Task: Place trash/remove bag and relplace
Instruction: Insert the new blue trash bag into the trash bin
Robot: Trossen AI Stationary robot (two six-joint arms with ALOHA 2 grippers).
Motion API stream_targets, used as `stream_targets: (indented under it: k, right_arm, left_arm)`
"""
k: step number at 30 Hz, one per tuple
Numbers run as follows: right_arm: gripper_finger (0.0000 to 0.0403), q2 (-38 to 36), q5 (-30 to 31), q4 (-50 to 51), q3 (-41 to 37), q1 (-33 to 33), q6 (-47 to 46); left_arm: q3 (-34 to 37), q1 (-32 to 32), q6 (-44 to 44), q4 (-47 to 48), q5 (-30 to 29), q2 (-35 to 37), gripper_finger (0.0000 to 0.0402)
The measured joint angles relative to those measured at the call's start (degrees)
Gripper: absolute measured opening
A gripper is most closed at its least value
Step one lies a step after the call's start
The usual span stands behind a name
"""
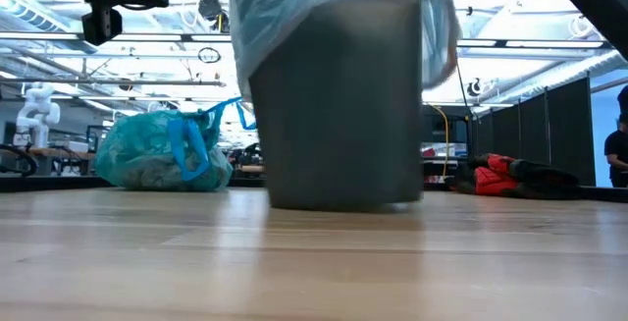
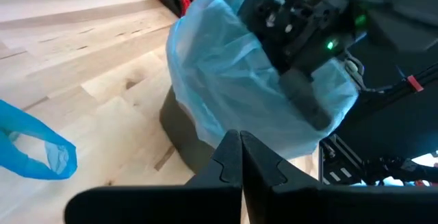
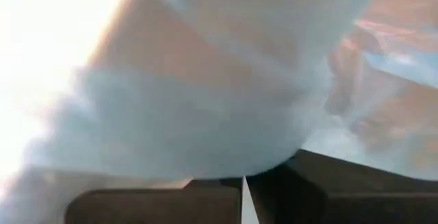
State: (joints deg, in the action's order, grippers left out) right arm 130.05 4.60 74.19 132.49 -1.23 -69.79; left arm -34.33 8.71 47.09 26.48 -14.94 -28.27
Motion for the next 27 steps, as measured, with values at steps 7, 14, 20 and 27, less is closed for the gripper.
stream_targets:
  k: [7, 14, 20, 27]
  right_arm:
    - [0.0, -1.4, -0.45, 2.56, 0.04, -0.86, 1.46]
    - [0.0, -2.02, 0.07, 9.3, 0.07, -0.73, 3.23]
    - [0.0, -0.26, -0.09, 8.83, 0.11, 0.68, 7.35]
    - [0.0, 2.29, -0.18, 9.56, 0.11, 1.56, 11.27]
  left_arm:
    - [0.0, -0.01, 0.01, -0.04, -0.1, -0.02, 0.0]
    - [0.0, 0.0, 0.0, -0.02, -0.75, -0.04, 0.0]
    - [0.0, -0.02, 0.0, 0.0, -1.11, -0.09, 0.0]
    - [0.0, -0.01, 0.02, 0.24, -1.14, -0.09, 0.0]
